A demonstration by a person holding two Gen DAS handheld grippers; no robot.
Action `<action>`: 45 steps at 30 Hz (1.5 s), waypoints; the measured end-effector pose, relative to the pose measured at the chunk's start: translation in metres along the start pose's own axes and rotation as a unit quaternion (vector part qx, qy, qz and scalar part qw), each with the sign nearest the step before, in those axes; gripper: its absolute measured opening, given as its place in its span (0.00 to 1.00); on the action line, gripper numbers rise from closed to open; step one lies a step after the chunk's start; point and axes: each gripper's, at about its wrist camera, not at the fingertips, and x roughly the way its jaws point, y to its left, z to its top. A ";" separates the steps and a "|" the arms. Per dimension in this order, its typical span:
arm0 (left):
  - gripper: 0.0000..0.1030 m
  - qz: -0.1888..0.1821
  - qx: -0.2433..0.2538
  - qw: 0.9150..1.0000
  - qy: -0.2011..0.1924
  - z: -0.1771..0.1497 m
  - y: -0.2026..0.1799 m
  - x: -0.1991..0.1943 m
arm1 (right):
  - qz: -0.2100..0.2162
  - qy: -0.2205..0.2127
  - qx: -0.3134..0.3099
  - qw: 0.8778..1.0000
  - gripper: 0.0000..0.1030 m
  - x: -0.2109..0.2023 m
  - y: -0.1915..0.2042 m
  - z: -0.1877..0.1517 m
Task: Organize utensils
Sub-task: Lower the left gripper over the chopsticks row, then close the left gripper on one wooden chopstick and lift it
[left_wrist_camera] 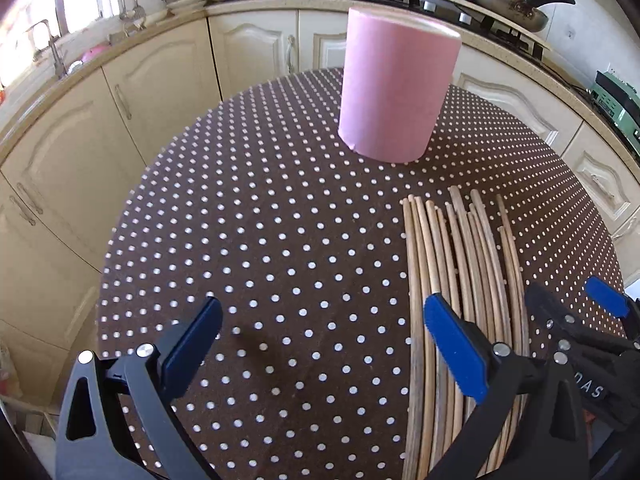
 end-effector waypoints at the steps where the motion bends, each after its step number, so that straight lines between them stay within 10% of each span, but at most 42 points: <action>1: 0.96 -0.001 0.002 1.000 0.005 0.001 -0.001 0.003 | -0.011 0.002 0.000 1.000 0.94 0.001 -0.001 0.000; 20: 0.96 0.039 -0.008 0.999 0.026 0.027 -0.001 0.022 | 0.008 0.007 0.008 1.000 0.93 0.011 -0.003 0.013; 25: 0.95 0.040 -0.010 0.999 0.020 0.040 -0.003 0.030 | 0.006 -0.003 0.000 1.000 0.76 0.013 0.000 0.015; 28: 0.73 0.042 -0.012 0.999 0.007 0.049 -0.004 0.031 | 0.011 -0.018 -0.025 0.999 0.24 0.010 0.010 0.017; 32: 0.06 0.053 -0.043 0.998 -0.007 0.059 0.007 0.030 | 0.033 -0.021 -0.020 0.999 0.09 0.010 0.009 0.021; 45: 0.06 -0.014 -0.060 0.998 -0.016 0.059 0.016 0.017 | 0.087 -0.062 0.029 0.994 0.06 -0.015 -0.026 0.026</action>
